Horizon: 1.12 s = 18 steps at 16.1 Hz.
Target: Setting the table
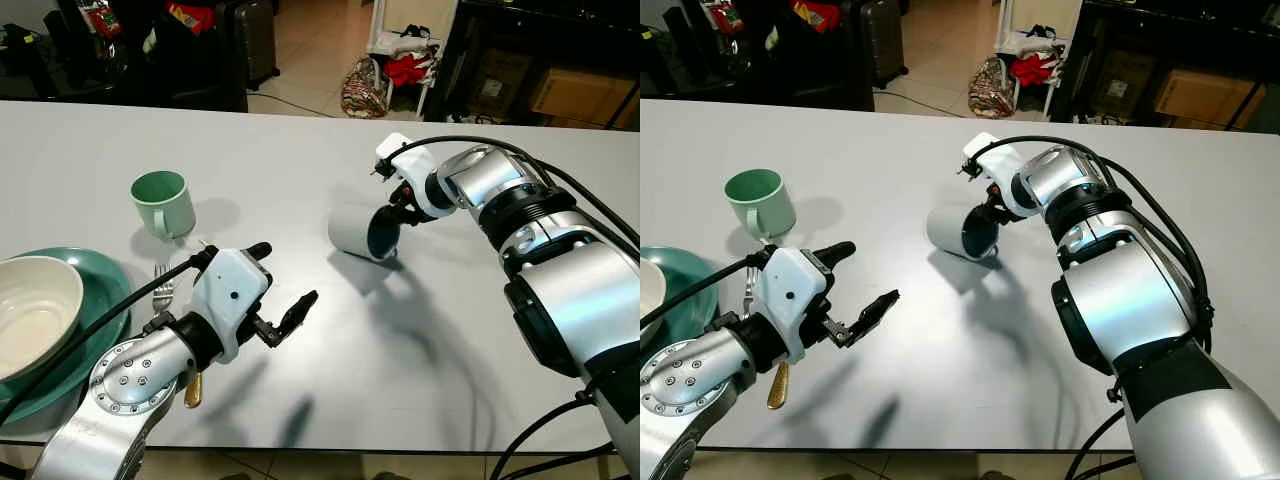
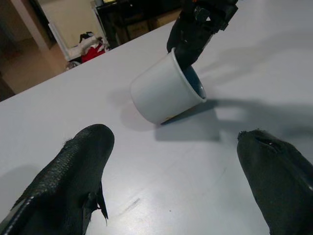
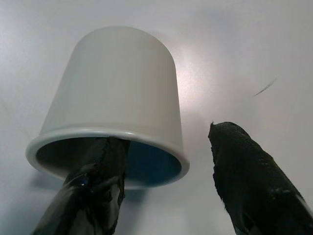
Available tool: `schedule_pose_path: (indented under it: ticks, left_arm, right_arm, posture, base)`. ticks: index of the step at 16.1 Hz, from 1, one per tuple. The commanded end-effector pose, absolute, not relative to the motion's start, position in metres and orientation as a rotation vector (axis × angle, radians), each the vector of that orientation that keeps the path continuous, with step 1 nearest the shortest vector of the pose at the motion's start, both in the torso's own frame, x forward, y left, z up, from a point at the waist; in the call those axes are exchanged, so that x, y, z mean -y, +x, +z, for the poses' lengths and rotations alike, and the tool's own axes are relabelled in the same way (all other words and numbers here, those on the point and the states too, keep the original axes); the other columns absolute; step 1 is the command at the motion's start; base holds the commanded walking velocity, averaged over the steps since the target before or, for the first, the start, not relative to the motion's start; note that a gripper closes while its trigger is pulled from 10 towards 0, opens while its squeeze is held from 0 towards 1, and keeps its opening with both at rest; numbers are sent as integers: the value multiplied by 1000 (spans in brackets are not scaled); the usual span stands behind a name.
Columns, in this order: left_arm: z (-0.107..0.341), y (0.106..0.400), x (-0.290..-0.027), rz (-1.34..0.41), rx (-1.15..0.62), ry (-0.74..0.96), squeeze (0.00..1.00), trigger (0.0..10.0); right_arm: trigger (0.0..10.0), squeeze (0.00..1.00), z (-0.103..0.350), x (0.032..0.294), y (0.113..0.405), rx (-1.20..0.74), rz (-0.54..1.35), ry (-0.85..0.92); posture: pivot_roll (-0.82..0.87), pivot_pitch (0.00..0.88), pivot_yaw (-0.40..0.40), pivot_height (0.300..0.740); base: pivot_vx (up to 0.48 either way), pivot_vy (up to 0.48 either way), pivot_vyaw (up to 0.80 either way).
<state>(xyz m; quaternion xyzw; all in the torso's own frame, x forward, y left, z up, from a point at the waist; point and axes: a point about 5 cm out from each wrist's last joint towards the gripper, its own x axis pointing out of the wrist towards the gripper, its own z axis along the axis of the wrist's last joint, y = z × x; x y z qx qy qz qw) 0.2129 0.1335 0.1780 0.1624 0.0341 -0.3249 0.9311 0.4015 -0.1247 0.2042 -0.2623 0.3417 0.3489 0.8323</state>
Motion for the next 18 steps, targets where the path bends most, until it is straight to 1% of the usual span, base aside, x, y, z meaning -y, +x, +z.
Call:
schedule_pose_path:
  ticks: [1,2,7,15,18]
  left_arm:
    - [179,214,-132,-671,-66,332,0,10000]
    - [179,214,-132,-670,-65,333,0,10000]
    - [179,215,-133,-664,-61,336,0,10000]
    - [178,215,-134,-656,-66,336,0,10000]
    - [177,216,-133,-656,-66,335,0,10000]
  right_arm:
    - [10000,592,220,123,405,-684,745,-558]
    - [10000,0,223,121,406,-664,740,-550]
    - [10000,0,233,112,410,-556,716,-459]
    - [10000,0,229,109,409,-555,743,-470]
    - [10000,0,227,112,409,-551,745,-461]
  posture:
    - [-32,23,-53,740]
    - [-32,22,-53,740]
    - [-30,19,-56,740]
    - [-26,20,-62,740]
    - [-27,22,-63,740]
  base:
    - [0,0,0]
    - [0,0,0]
    - [0,0,0]
    - [0,0,0]
    - [0,0,0]
